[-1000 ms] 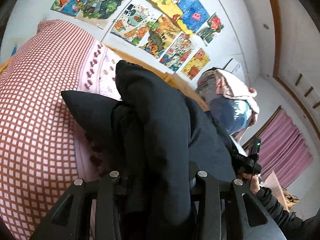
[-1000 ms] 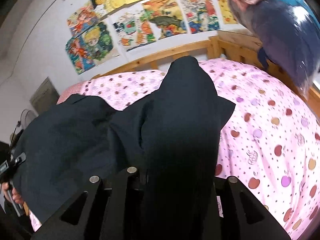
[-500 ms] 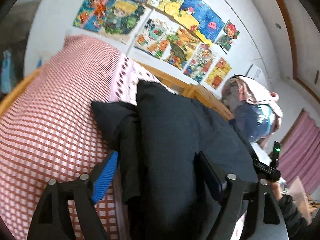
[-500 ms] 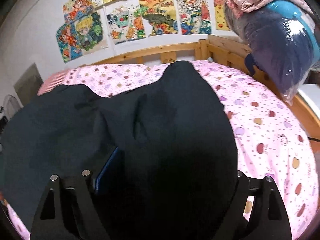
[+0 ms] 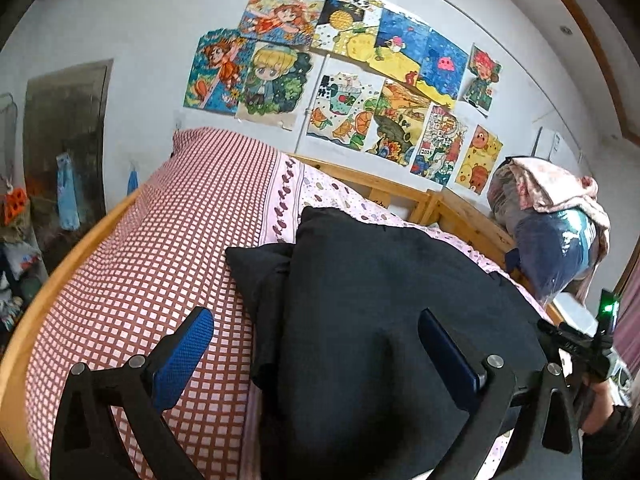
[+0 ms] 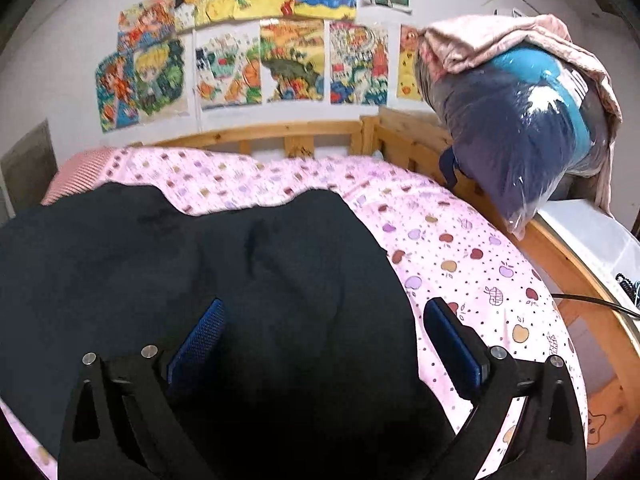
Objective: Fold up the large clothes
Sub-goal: 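Lower the jacket bundle onto the bedspread and open both tools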
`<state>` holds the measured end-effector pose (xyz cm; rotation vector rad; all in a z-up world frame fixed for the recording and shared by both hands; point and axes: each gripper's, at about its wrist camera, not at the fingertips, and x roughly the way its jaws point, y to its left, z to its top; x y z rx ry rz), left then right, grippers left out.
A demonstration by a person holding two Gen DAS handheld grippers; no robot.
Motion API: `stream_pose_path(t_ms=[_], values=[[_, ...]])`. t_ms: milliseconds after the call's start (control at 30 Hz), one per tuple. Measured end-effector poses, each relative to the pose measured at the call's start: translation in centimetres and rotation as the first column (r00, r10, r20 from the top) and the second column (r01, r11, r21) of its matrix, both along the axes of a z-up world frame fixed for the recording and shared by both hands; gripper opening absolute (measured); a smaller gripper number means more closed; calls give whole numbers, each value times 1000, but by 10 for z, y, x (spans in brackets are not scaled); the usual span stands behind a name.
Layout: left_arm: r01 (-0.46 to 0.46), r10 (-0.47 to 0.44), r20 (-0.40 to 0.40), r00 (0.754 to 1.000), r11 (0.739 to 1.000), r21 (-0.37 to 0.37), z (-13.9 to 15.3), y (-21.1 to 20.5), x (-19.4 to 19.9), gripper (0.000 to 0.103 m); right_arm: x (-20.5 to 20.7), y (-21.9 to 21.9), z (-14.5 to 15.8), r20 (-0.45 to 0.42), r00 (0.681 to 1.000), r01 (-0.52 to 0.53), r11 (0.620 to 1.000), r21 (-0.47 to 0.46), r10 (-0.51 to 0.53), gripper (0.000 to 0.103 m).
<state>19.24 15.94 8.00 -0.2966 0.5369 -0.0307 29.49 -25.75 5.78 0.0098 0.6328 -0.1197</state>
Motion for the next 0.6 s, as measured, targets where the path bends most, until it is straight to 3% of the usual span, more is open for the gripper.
stream_pose_path(t_ms=[600], values=[[37, -40, 38, 998, 996, 76, 39, -53, -62, 103, -95, 18, 52, 180, 976, -138, 986, 94, 120, 98]])
